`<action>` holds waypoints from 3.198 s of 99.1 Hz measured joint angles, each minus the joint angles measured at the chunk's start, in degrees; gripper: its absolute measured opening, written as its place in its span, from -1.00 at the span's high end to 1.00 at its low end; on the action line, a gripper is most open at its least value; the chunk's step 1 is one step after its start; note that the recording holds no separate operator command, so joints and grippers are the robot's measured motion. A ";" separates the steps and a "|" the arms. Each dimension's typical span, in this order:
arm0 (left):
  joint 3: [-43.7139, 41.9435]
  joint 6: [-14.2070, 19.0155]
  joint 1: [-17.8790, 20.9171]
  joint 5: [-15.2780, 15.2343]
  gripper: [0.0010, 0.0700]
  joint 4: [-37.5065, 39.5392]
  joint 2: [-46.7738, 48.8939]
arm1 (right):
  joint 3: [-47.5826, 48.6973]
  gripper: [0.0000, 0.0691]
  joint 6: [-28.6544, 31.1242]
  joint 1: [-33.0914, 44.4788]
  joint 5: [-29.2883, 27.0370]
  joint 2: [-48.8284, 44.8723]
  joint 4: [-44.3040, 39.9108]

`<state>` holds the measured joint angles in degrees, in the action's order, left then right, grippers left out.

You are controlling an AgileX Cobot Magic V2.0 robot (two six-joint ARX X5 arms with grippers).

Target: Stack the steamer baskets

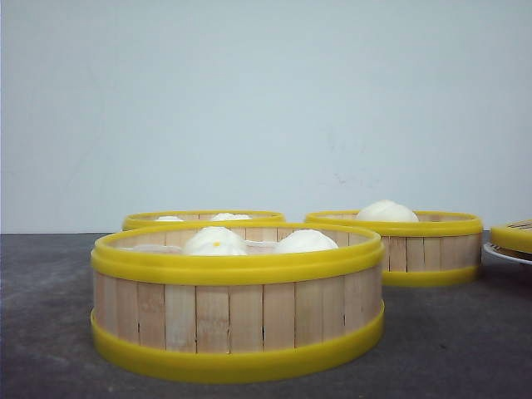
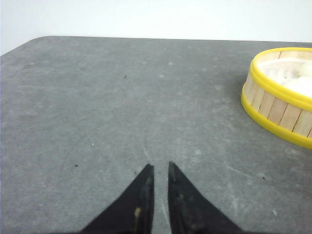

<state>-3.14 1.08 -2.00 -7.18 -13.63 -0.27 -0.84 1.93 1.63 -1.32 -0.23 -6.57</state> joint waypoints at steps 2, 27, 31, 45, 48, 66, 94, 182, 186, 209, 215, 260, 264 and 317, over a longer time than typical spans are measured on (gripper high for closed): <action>0.00 0.00 0.00 0.00 0.95 0.00 0.00 | 0.00 0.98 0.00 0.00 0.00 0.00 0.00; 0.00 0.00 0.00 0.00 0.95 0.00 0.00 | 0.00 0.98 0.00 0.00 0.00 0.00 0.00; 0.00 0.00 0.00 0.00 0.95 0.00 0.00 | 0.00 0.98 0.00 0.00 0.00 0.00 0.00; 0.00 0.00 0.00 0.00 0.95 0.00 0.00 | 0.00 0.97 0.00 0.00 0.00 0.00 0.00; 0.00 0.00 0.00 0.00 0.95 0.00 0.00 | 0.00 0.97 0.00 0.00 0.00 0.00 0.00; 0.00 0.00 0.00 0.00 0.95 0.00 0.00 | 0.00 0.97 0.00 0.00 0.00 0.00 0.00; 0.00 0.00 0.00 0.00 0.95 0.00 0.00 | 0.02 0.97 0.00 0.00 0.00 0.00 0.00; 0.07 2.23 0.00 0.04 0.95 0.22 0.00 | 0.02 0.97 0.68 -0.02 0.24 0.00 0.02; 0.07 3.08 0.00 0.13 0.95 0.22 0.00 | 0.02 0.97 1.46 -0.02 0.24 0.00 0.00; 0.09 12.44 0.00 1.07 0.95 0.22 0.00 | 0.00 0.97 12.48 -0.02 0.59 0.00 0.02; 0.09 13.53 0.00 1.11 0.95 0.22 0.00 | 0.00 0.98 14.86 -0.02 1.33 0.00 0.02; -1.51 22.88 0.00 4.28 0.96 -1.38 -0.81 | -1.18 0.97 29.57 -0.02 2.75 -0.79 2.73; -3.06 23.12 0.00 4.24 0.96 -1.38 -1.68 | -2.54 0.97 30.18 -0.02 2.73 -1.77 2.45; -38.95 18.97 0.00 8.24 0.94 -4.15 -29.38 | -46.60 0.97 13.35 -0.35 4.68 -33.83 -14.29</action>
<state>-42.09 20.05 -2.00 1.06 -17.78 -29.65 -47.44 15.29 1.28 3.36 -34.06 -20.86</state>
